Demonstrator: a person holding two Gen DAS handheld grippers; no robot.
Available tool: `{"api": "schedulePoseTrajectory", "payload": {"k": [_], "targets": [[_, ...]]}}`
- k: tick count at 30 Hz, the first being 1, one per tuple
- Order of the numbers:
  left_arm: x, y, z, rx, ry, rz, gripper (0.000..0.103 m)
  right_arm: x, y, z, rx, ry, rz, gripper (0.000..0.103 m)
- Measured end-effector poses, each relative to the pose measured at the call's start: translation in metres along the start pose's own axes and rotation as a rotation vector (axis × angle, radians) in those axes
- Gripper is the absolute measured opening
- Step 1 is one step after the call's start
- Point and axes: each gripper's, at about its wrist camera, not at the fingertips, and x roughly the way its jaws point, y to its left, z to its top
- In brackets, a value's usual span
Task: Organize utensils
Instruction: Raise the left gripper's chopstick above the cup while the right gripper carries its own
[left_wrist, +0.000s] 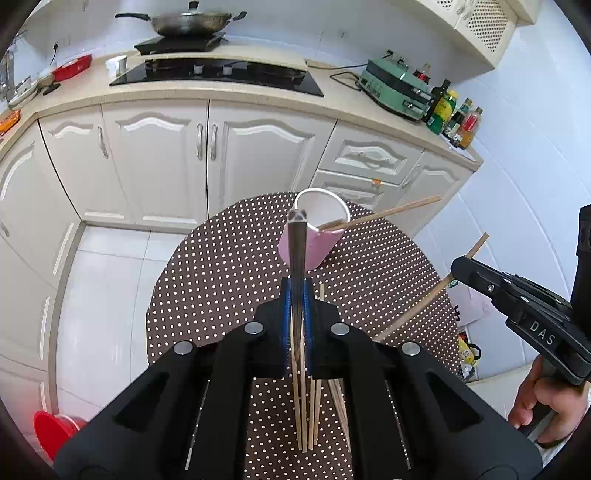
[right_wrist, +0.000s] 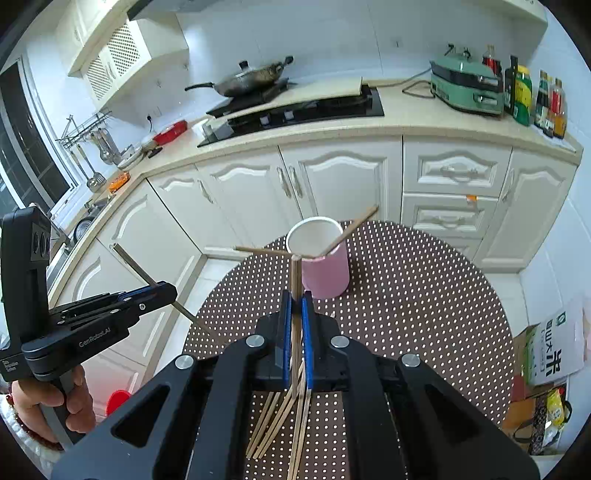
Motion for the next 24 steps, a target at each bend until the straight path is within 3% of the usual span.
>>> {"api": "schedulePoseTrajectory", "payload": {"k": [15,24], "targets": [[-0.043,-0.006,0.06,0.002,-0.171,-0.012,0.006,-0.031,-0.001,0.055,-0.051,-0.179,-0.009,0.004],[-0.041,0.0,0.102,-0.021,-0.245,0.003,0.006,-0.023,-0.006,0.096,-0.068,-0.24,0.0,0.004]]}}
